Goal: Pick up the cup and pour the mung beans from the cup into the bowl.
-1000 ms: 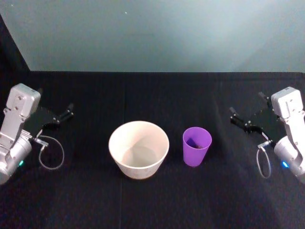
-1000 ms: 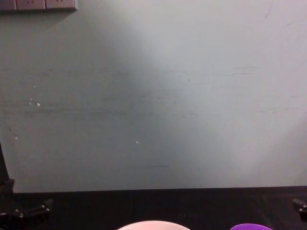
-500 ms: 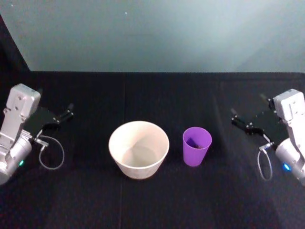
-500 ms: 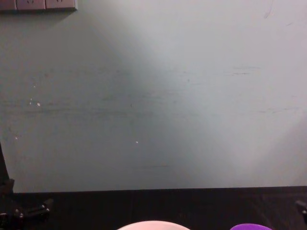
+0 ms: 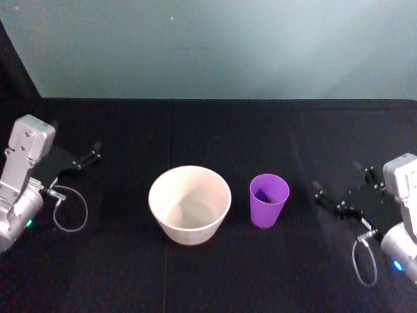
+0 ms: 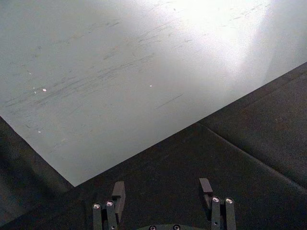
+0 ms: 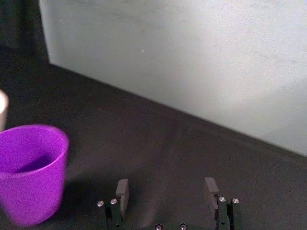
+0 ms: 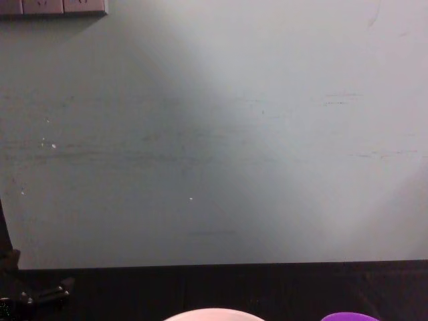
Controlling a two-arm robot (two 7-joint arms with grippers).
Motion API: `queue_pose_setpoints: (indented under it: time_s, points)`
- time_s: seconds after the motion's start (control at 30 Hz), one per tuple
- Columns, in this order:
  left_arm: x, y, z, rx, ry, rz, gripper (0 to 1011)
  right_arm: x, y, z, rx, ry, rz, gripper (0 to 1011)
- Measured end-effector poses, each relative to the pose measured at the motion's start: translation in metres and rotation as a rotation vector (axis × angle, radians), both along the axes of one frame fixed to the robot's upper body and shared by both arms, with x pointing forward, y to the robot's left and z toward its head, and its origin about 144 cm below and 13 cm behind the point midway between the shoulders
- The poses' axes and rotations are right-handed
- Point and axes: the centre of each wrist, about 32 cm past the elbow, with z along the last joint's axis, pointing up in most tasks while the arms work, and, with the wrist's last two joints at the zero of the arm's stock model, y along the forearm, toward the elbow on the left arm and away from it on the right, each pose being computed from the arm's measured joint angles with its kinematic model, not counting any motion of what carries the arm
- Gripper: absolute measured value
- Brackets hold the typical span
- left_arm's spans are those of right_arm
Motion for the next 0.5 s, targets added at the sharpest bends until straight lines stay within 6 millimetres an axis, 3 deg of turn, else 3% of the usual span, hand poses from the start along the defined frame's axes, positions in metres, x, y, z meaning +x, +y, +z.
queue_pose_setpoints:
  time_s: [0.3,0.5]
  points:
    - [0.0,0.0,0.0,0.0,0.0,0.0,1000,-0.026,0.013,-0.005,0.033,0.063,0.077,1003]
    - [0.0,0.0,0.0,0.0,0.0,0.0,1000,-0.033,0.024,-0.006,0.076,0.073,0.121,1003]
